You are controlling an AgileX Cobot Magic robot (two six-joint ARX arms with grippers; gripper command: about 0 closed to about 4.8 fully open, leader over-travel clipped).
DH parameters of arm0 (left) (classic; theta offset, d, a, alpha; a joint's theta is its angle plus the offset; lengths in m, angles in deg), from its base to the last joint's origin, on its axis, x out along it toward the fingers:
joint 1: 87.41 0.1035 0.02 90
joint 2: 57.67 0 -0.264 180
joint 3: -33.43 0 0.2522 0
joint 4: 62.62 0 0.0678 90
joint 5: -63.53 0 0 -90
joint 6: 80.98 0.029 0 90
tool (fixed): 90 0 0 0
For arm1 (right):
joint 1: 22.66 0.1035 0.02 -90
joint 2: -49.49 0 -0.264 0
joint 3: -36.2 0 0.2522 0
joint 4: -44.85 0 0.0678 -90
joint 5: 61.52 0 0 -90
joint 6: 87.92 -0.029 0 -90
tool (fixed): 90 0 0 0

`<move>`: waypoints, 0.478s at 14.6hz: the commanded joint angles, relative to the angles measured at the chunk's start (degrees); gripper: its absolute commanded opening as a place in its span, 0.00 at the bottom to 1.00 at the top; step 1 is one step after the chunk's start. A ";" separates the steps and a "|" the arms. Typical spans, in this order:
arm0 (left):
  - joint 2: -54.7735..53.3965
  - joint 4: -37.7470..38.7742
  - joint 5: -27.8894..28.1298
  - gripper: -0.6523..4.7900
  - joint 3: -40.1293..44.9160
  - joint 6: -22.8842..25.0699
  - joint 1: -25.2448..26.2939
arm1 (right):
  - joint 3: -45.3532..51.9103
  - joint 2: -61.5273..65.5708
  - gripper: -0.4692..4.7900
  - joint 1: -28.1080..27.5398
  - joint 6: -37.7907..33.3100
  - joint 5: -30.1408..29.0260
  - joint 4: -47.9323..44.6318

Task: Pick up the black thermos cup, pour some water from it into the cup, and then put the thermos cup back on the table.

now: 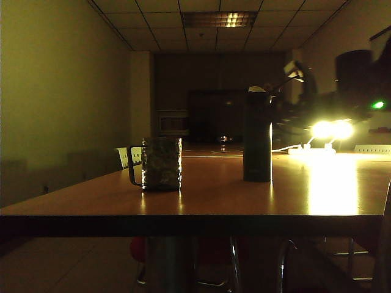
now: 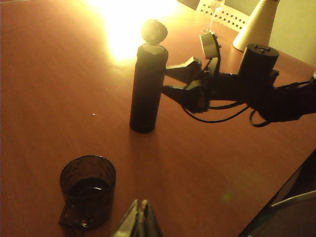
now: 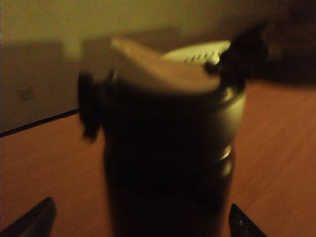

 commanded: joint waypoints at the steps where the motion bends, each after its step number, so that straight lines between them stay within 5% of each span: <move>1: 0.07 -0.42 -0.70 0.11 -0.35 0.02 -0.04 | -1.66 2.80 1.00 1.22 0.09 1.84 -3.04; 7: 0.07 0.15 -0.87 0.11 -0.35 0.00 -0.04 | -8.94 8.92 1.00 2.47 -0.42 1.77 -2.36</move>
